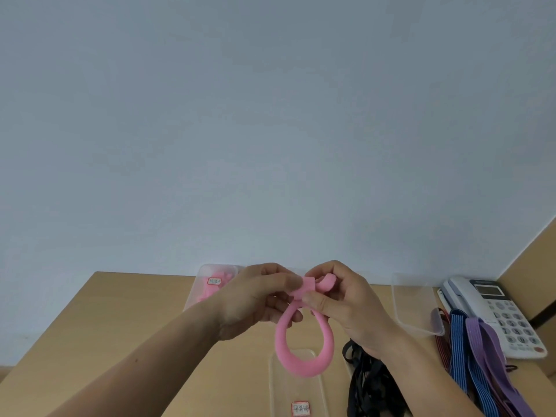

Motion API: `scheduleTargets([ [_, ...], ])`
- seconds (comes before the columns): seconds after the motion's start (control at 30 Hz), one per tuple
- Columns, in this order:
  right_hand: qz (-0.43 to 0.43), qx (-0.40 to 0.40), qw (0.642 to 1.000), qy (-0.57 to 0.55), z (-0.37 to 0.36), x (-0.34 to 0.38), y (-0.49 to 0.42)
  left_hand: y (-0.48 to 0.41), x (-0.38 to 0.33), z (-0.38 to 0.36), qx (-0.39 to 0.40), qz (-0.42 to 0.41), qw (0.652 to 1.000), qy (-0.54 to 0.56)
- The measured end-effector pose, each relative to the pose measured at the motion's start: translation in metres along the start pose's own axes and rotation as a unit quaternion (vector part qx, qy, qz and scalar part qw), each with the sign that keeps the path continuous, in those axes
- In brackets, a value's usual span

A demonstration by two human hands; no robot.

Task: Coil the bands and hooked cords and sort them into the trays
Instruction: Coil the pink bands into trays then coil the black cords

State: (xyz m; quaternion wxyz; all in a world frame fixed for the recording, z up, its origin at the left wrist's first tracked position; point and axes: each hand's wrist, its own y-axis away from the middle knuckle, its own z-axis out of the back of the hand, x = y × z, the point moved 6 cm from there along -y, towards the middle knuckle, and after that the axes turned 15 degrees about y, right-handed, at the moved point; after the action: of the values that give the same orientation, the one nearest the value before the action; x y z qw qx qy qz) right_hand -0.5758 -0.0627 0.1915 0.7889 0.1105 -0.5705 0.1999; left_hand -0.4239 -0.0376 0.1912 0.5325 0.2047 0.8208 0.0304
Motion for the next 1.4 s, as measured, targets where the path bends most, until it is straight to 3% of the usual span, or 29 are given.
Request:
scheduleTargets([
  [0.23,-0.011,0.007,1.0,-0.024,0.003,-0.004,0.003,-0.004,-0.003,0.001,-0.028,-0.074,0.997,-0.021],
  [0.47,-0.063,0.006,0.998,0.02,0.006,0.001,-0.002,-0.006,-0.007,-0.005,0.015,-0.142,0.988,-0.052],
  [0.67,-0.057,-0.011,0.997,0.041,0.008,-0.003,-0.004,-0.009,0.003,0.006,-0.035,-0.1,0.988,-0.11],
  [0.77,-0.042,-0.028,0.997,0.06,0.008,-0.004,-0.004,-0.008,0.006,0.004,-0.022,-0.077,0.987,-0.141],
  [1.0,-0.001,-0.041,0.991,0.13,0.005,-0.005,-0.005,-0.008,0.005,0.006,-0.025,-0.025,0.996,-0.082],
  [1.23,0.013,-0.035,0.987,0.158,0.001,-0.011,-0.007,-0.012,0.0,0.006,-0.028,-0.053,0.997,-0.057],
  [1.4,0.007,-0.002,0.996,0.088,0.004,-0.015,-0.008,-0.012,-0.004,0.005,-0.01,-0.107,0.993,-0.057],
])
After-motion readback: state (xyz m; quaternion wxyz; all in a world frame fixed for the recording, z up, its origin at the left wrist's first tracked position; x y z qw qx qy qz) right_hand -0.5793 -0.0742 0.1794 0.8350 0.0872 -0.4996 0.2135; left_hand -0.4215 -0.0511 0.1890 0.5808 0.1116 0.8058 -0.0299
